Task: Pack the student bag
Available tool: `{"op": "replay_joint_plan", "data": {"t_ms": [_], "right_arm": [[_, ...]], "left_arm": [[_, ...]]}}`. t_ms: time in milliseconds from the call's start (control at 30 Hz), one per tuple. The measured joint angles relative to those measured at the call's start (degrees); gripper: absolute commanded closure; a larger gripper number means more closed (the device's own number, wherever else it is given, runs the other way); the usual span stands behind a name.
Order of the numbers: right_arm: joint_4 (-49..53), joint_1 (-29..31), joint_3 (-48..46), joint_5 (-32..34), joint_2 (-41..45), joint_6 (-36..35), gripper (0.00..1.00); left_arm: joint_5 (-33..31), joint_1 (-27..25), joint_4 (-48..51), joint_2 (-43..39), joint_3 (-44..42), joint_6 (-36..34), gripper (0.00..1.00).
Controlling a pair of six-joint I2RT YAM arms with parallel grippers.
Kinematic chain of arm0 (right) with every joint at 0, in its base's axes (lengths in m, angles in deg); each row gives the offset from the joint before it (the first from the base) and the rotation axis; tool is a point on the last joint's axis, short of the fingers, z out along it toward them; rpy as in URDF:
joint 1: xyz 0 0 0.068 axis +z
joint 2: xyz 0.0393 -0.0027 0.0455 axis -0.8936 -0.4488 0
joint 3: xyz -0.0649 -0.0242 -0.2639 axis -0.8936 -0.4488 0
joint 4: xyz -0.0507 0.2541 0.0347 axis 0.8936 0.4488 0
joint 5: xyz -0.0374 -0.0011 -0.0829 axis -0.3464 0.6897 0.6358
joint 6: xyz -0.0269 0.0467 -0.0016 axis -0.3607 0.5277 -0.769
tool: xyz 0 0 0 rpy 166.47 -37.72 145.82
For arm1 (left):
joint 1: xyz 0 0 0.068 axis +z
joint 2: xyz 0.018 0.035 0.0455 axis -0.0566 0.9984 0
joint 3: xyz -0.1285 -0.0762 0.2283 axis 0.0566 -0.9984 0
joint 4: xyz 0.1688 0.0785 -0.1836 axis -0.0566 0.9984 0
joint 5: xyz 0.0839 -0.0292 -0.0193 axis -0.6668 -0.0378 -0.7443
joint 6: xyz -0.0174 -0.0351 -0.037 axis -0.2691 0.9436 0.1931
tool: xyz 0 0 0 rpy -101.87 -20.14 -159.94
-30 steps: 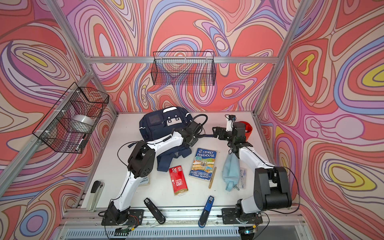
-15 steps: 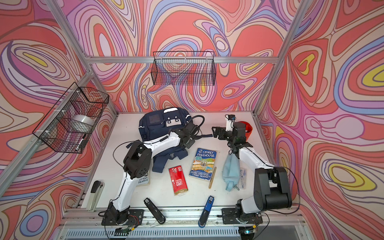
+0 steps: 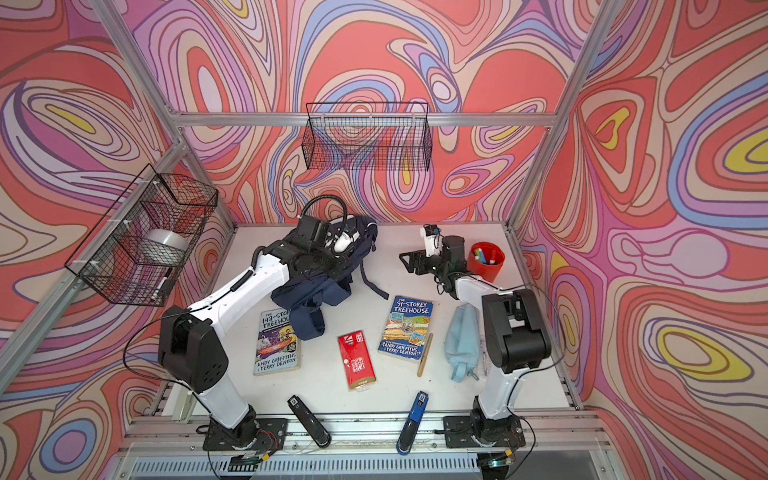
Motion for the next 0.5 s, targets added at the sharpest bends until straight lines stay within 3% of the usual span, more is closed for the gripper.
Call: {"op": "replay_joint_plan", "data": {"t_ms": [133, 300, 500], "right_arm": [[-0.8, 0.1, 8.6, -4.9, -8.1, -1.1, 0.28], [-5.3, 2.2, 6.8, -11.0, -11.2, -1.4, 0.30], [-8.9, 5.1, 11.4, -15.7, -17.8, 0.4, 0.34]], "left_arm": [[2.1, 0.2, -0.2, 0.1, -1.7, 0.0, 1.00], [3.2, 0.2, -2.2, 0.1, -1.7, 0.9, 1.00], [3.8, 0.2, -2.8, 0.1, -1.7, 1.5, 1.00]]}}
